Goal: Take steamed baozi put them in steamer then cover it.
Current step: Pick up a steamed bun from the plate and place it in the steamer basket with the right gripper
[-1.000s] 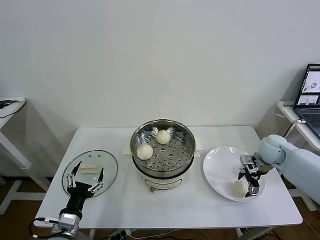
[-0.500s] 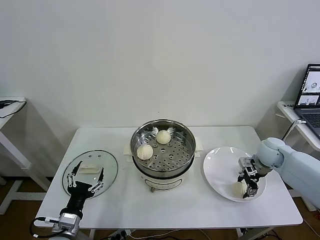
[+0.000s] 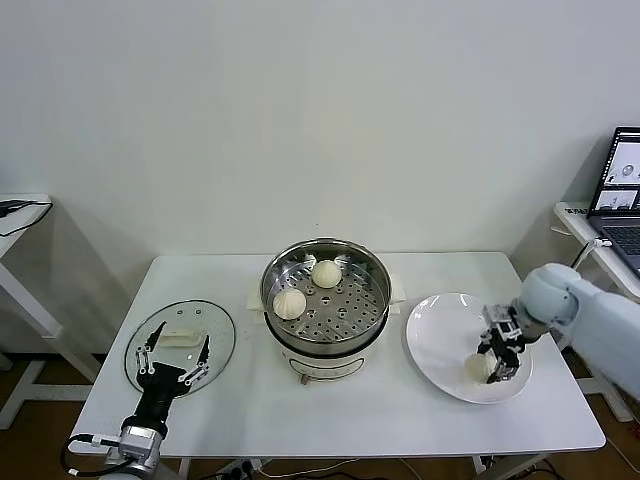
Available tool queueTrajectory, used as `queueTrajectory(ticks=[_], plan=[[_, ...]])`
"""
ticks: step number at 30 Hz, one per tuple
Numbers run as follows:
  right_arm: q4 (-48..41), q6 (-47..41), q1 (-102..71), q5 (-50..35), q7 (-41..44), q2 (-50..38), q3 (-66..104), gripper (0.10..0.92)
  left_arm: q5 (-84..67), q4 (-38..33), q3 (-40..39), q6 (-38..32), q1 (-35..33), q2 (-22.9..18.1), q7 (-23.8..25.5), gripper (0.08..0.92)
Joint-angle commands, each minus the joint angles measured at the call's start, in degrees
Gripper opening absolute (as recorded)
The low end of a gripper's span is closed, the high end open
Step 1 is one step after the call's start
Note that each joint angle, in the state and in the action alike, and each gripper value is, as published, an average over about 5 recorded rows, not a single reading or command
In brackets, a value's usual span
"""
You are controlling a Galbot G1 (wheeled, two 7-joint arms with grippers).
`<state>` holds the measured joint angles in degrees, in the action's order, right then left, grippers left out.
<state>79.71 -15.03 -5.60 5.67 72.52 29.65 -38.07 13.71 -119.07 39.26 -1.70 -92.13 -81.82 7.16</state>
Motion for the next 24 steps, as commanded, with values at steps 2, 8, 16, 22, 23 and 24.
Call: queueTrajectory(ticks=[2, 8, 16, 22, 23, 24], plan=[[0.7, 1.7, 18.2, -6.3, 0.7, -0.8, -7.4, 0.645, 0.0, 0.1, 0.0, 0.0, 0.0, 0.1, 0.0, 0.823], [3.8, 8.0, 36.2, -10.8, 0.9, 1.7, -18.1, 0.643, -0.1, 0.0, 0.0, 0.3, 0.3, 0.5, 0.1, 0.823], [6.4, 23.2, 50.8, -9.7, 1.4, 9.5, -25.6, 0.636, -0.2, -0.4, 0.3, 0.4, 0.5, 0.8, 0.2, 0.823], [6.6, 33.8, 53.8, -7.5, -0.5, 18.0, -30.3, 0.636, -0.3, -0.4, 0.4, 0.4, 0.6, 0.7, 0.2, 0.823], [6.6, 35.0, 53.9, -7.2, -1.0, 19.5, -31.1, 0.636, -0.3, -0.4, 0.5, 0.3, 0.6, 0.7, 0.2, 0.823], [6.5, 35.8, 53.9, -7.0, -1.5, 20.8, -31.9, 0.636, -0.3, -0.3, 0.5, 0.3, 0.6, 0.7, 0.3, 0.823]])
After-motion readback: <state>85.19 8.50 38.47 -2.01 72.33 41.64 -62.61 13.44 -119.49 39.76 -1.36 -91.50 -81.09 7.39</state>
